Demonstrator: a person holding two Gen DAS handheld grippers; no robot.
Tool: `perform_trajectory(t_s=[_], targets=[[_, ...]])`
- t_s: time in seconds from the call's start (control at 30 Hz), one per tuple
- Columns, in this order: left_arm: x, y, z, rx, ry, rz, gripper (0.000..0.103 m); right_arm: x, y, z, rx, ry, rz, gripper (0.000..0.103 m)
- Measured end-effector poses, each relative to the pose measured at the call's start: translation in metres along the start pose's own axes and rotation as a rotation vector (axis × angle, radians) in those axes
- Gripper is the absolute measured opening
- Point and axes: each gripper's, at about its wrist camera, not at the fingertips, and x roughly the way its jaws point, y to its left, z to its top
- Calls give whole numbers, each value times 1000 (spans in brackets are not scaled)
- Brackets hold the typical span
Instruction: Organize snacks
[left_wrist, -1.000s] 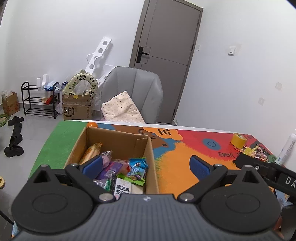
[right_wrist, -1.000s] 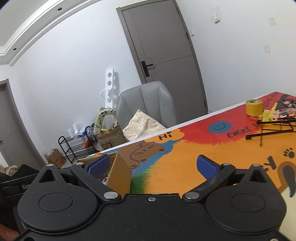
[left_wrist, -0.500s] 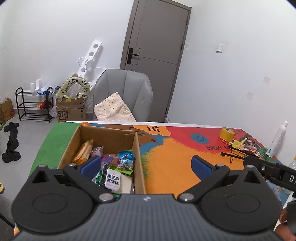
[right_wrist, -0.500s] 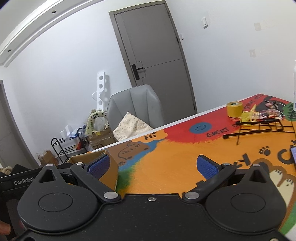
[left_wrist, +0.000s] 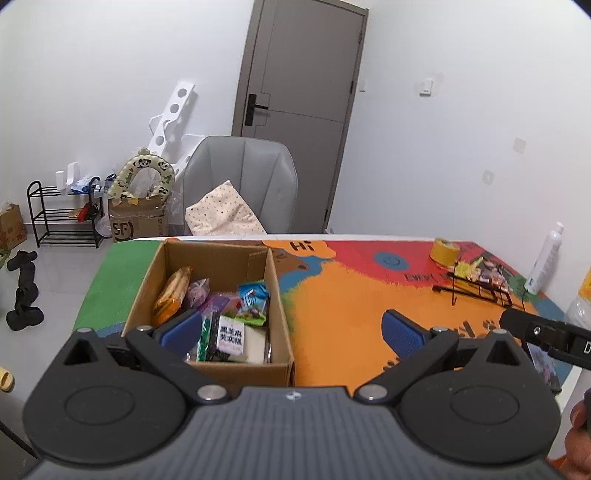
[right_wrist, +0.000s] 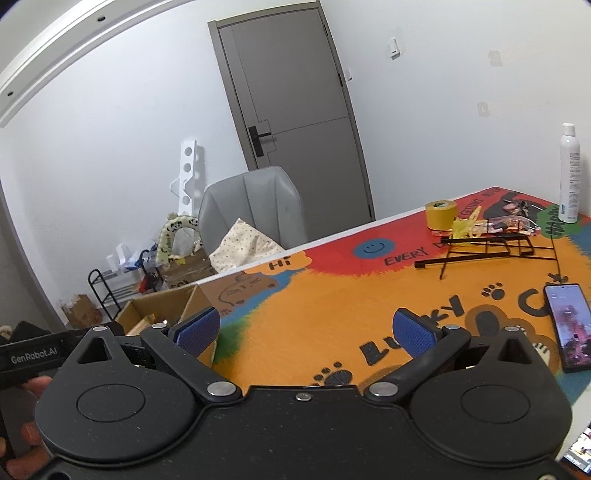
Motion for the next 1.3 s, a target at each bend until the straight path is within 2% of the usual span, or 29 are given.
perform_trajectory(t_s=[0.4, 0.83, 1.0, 1.3], targets=[[-18, 14, -11, -3, -11, 2, 103, -23, 3, -11, -75, -4, -32, 103], [-33, 38, -24, 17, -9, 24, 103, -42, -12, -21, -109, -31, -104, 103], [-36, 46, -25, 22, -18, 39, 103, -45, -15, -18, -76, -33, -87, 103], [-38, 47, -25, 32, -20, 30, 103, -42, 1, -27, -116, 1, -36, 103]])
